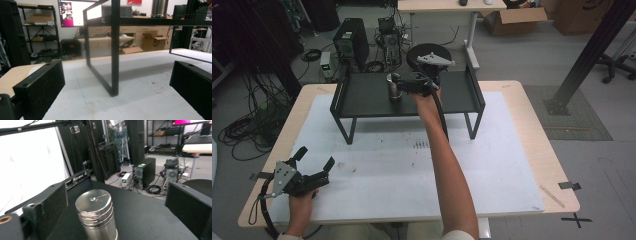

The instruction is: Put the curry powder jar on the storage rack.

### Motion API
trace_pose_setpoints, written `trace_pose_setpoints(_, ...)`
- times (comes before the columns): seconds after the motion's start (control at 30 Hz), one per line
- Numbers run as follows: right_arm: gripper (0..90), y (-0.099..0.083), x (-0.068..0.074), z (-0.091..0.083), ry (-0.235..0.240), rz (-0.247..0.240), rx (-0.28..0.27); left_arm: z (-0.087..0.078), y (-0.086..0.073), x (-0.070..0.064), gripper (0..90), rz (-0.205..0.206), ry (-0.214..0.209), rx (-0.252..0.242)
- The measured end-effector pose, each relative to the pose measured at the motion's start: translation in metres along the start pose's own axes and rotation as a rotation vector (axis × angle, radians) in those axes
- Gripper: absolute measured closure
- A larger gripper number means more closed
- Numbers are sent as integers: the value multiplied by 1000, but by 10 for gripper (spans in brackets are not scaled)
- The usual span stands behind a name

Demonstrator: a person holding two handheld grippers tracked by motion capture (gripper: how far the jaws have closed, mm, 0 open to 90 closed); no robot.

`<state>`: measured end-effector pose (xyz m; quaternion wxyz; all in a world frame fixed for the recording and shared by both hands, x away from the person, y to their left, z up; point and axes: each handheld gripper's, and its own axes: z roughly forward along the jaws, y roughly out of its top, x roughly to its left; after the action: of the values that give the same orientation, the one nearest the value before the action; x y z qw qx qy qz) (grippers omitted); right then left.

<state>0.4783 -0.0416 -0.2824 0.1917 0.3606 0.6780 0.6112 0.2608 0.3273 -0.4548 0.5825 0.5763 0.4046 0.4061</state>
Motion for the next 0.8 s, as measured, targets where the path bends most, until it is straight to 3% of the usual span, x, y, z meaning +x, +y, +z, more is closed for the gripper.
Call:
trace_pose_setpoints(0.2, 0, 1, 2, -8, -26, -10, -35, 0, 0, 0, 2, -1, 0, -2)
trace_pose_setpoints(0.43, 0, 0, 4, -18, -52, -43, -33, 0, 0, 0, 2, 0, 0, -2)
trace_pose_setpoints(0.8, 0, -2, 1, -40, -53, -58, -65, 0, 0, 0, 2, 1, 0, -2)
